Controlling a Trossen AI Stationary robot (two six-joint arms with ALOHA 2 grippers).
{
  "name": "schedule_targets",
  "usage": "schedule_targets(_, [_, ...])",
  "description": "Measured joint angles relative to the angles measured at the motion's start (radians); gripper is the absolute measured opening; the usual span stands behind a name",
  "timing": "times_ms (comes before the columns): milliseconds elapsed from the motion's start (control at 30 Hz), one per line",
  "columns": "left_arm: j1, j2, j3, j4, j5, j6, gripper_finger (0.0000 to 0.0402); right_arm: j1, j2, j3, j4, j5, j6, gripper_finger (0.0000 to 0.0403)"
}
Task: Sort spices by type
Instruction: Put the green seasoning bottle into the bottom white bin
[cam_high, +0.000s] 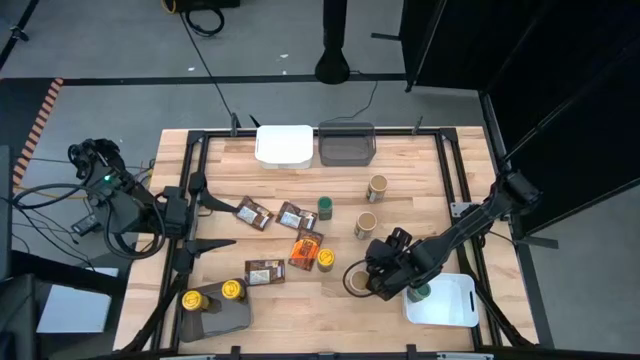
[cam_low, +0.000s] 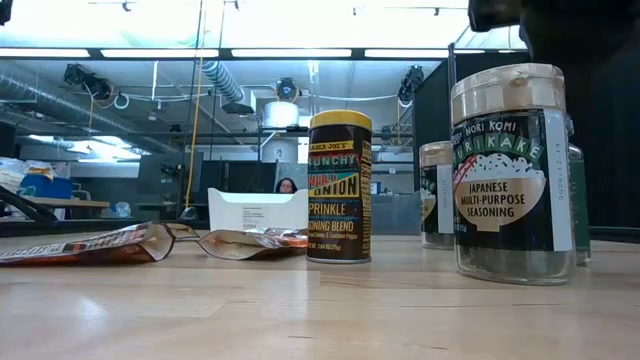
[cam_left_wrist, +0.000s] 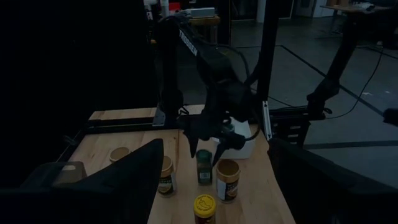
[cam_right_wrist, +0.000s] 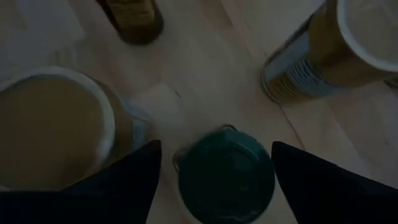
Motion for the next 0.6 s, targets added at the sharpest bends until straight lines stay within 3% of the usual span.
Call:
schedule_targets(300, [0.0, 0.0, 0.0, 0.0, -0.011, 0.001, 0.0298, -0.007, -0.003, -0.025, 0.018, -0.047, -0.014, 0.0208])
schedule_targets(600, [0.0, 0.0, 0.0, 0.0, -0.016, 0.005, 0.0298, -0.007, 0.0, -0.004, -0.016, -0.048, -0.018, 0.0208])
